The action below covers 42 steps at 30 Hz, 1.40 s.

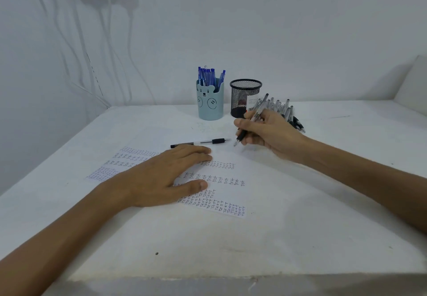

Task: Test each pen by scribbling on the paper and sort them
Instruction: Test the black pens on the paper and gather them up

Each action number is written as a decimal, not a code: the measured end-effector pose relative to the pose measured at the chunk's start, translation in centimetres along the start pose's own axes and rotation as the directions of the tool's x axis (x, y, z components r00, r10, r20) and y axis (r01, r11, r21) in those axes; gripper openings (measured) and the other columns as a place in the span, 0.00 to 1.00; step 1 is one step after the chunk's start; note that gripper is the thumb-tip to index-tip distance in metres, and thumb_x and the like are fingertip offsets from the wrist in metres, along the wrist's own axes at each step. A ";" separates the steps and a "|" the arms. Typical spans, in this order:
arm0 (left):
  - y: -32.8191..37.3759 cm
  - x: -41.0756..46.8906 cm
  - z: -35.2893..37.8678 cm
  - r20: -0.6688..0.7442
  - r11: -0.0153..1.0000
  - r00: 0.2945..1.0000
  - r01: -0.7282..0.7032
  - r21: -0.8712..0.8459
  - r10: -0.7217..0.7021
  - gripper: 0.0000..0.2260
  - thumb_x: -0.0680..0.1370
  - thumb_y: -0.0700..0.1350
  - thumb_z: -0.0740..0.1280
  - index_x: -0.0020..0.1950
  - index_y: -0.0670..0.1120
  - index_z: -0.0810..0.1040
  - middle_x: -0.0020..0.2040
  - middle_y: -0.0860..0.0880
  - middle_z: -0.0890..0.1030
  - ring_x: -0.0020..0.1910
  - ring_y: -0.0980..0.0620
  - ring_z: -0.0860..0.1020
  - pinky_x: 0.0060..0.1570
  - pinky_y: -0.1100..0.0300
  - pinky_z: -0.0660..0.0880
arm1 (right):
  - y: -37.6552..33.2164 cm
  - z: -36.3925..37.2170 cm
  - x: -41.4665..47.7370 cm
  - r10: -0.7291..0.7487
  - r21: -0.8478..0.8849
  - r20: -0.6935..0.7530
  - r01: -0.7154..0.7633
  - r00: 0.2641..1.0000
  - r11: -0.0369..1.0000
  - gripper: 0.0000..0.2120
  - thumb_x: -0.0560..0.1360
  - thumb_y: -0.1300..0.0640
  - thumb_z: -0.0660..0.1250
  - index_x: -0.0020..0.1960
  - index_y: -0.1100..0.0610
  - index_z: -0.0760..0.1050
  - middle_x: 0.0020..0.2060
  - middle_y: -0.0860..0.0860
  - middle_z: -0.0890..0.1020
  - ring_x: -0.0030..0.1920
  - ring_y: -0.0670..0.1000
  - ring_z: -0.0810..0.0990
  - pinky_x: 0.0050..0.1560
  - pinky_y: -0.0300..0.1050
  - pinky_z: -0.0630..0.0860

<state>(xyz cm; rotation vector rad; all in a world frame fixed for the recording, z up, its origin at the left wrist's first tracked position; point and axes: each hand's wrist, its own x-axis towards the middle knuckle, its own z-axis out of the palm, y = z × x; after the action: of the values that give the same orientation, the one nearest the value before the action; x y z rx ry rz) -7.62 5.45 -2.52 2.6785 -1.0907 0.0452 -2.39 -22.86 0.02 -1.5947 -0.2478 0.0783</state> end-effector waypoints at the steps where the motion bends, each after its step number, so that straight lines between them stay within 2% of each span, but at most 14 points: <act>1: 0.0 0.0 0.0 -0.004 1.000 1.000 0.001 0.002 -0.001 0.32 0.81 0.69 0.54 0.81 0.55 0.62 0.80 0.65 0.59 0.79 0.68 0.52 0.76 0.70 0.52 | -0.6 -0.1 0.3 0.028 0.032 -0.031 -0.027 0.999 0.999 0.12 0.82 0.55 0.67 0.56 0.63 0.73 0.39 0.61 0.84 0.32 0.52 0.83 0.36 0.37 0.81; 5: 0.2 -0.1 -0.1 -0.006 1.000 1.000 0.003 -0.003 -0.003 0.31 0.81 0.68 0.55 0.81 0.55 0.62 0.80 0.65 0.59 0.78 0.70 0.52 0.74 0.74 0.50 | -2.3 -1.6 1.5 0.152 0.148 -0.150 -0.130 0.977 0.980 0.16 0.86 0.48 0.57 0.55 0.61 0.72 0.32 0.60 0.84 0.31 0.56 0.85 0.31 0.39 0.81; 9: 0.1 -0.1 0.0 0.000 1.000 1.000 0.002 -0.003 -0.002 0.33 0.80 0.71 0.53 0.81 0.56 0.62 0.80 0.66 0.59 0.79 0.67 0.52 0.77 0.66 0.54 | -3.5 -3.8 2.5 0.158 0.093 -0.150 -0.145 0.976 0.985 0.17 0.82 0.46 0.64 0.54 0.61 0.76 0.33 0.58 0.84 0.32 0.55 0.86 0.33 0.37 0.82; 11: 0.0 0.0 0.0 0.000 1.000 1.000 0.008 -0.001 -0.008 0.34 0.79 0.72 0.52 0.81 0.57 0.62 0.80 0.66 0.58 0.79 0.68 0.51 0.77 0.69 0.52 | -3.6 -4.9 3.2 0.101 -0.066 -0.227 -0.119 0.969 0.991 0.20 0.81 0.45 0.67 0.55 0.64 0.78 0.31 0.56 0.83 0.29 0.51 0.84 0.31 0.37 0.81; 13: 0.0 0.0 0.0 -0.004 1.000 1.000 0.007 -0.004 -0.007 0.33 0.80 0.71 0.53 0.81 0.57 0.62 0.80 0.67 0.58 0.79 0.69 0.51 0.74 0.74 0.49 | -3.2 -5.9 4.3 -0.025 -0.362 -0.339 -0.106 0.940 0.926 0.23 0.80 0.43 0.68 0.53 0.65 0.80 0.29 0.55 0.82 0.25 0.49 0.79 0.32 0.40 0.79; 15: 0.1 0.0 0.0 0.000 1.000 1.000 0.010 -0.007 -0.010 0.31 0.81 0.69 0.54 0.81 0.57 0.62 0.80 0.67 0.58 0.78 0.70 0.50 0.73 0.76 0.48 | -2.8 -6.6 5.3 -0.141 -0.583 -0.396 -0.130 0.907 0.802 0.25 0.80 0.43 0.68 0.55 0.68 0.80 0.34 0.59 0.82 0.31 0.52 0.81 0.44 0.49 0.81; 16: 0.1 0.0 0.0 0.000 1.000 1.000 0.011 -0.007 -0.011 0.31 0.81 0.69 0.55 0.81 0.57 0.62 0.80 0.67 0.58 0.78 0.70 0.50 0.72 0.77 0.47 | -2.6 -6.8 5.8 -0.179 -0.644 -0.409 -0.145 0.895 0.751 0.26 0.80 0.44 0.67 0.59 0.70 0.78 0.40 0.63 0.83 0.38 0.56 0.82 0.49 0.51 0.79; 19: 0.1 -0.1 -0.1 0.003 1.000 1.000 0.015 -0.010 -0.015 0.31 0.81 0.68 0.56 0.81 0.58 0.62 0.80 0.67 0.57 0.78 0.70 0.49 0.73 0.76 0.48 | -2.3 -6.8 7.1 -0.226 -0.755 -0.411 -0.190 0.883 0.628 0.27 0.81 0.48 0.66 0.69 0.68 0.67 0.58 0.64 0.79 0.55 0.59 0.78 0.49 0.47 0.72; 22: 0.1 -0.1 -0.1 0.004 1.000 1.000 0.013 -0.018 -0.013 0.32 0.80 0.69 0.55 0.81 0.58 0.62 0.80 0.67 0.57 0.78 0.70 0.50 0.73 0.76 0.48 | -2.1 -6.8 8.2 -0.217 -0.821 -0.427 -0.275 0.878 0.501 0.22 0.82 0.51 0.63 0.69 0.65 0.68 0.61 0.62 0.77 0.59 0.62 0.77 0.48 0.48 0.72; 25: 0.1 -0.1 -0.1 0.004 1.000 1.000 0.008 -0.017 -0.008 0.33 0.80 0.71 0.53 0.81 0.58 0.62 0.80 0.67 0.58 0.79 0.70 0.50 0.73 0.76 0.48 | -1.9 -6.6 8.6 -0.203 -0.869 -0.392 -0.288 0.897 0.402 0.19 0.83 0.51 0.60 0.64 0.65 0.73 0.58 0.62 0.79 0.54 0.62 0.78 0.45 0.48 0.71; 28: 0.1 -0.1 -0.1 0.006 1.000 1.000 0.014 -0.015 -0.013 0.32 0.80 0.70 0.54 0.81 0.58 0.62 0.80 0.67 0.57 0.78 0.70 0.50 0.73 0.77 0.47 | -1.8 -6.1 8.3 -0.260 -0.899 -0.375 -0.281 0.890 0.335 0.17 0.84 0.53 0.57 0.64 0.64 0.70 0.57 0.62 0.77 0.55 0.62 0.76 0.46 0.49 0.69; 31: 0.0 -0.1 -0.1 0.008 1.000 1.000 0.014 -0.016 -0.014 0.32 0.80 0.70 0.55 0.81 0.58 0.61 0.80 0.67 0.57 0.78 0.71 0.49 0.72 0.77 0.47 | -2.0 -5.3 7.4 -0.312 -0.941 -0.310 -0.244 0.898 0.233 0.14 0.84 0.55 0.56 0.63 0.65 0.69 0.54 0.62 0.77 0.47 0.59 0.72 0.44 0.49 0.68; 36: 0.2 0.0 -0.1 0.002 1.000 1.000 0.009 -0.017 -0.009 0.31 0.80 0.68 0.55 0.81 0.57 0.62 0.80 0.67 0.58 0.77 0.73 0.48 0.71 0.79 0.46 | -1.8 -3.7 5.7 -0.432 -0.986 -0.170 -0.150 0.886 0.079 0.12 0.83 0.56 0.56 0.57 0.65 0.71 0.42 0.58 0.72 0.42 0.60 0.73 0.40 0.49 0.66; 42: 0.2 -0.2 -0.2 0.007 0.998 1.000 0.024 -0.053 -0.024 0.29 0.81 0.67 0.55 0.81 0.59 0.62 0.79 0.69 0.58 0.77 0.73 0.50 0.69 0.80 0.47 | -0.6 -0.1 4.5 -0.499 -0.976 0.098 0.182 0.861 0.123 0.09 0.78 0.53 0.62 0.48 0.57 0.77 0.39 0.54 0.82 0.40 0.59 0.80 0.40 0.50 0.77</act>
<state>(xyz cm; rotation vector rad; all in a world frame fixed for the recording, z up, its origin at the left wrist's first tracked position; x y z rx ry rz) -7.91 5.47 -2.29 2.6458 -1.0466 0.0026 1.95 -22.02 1.05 -2.7793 -0.5353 -0.8728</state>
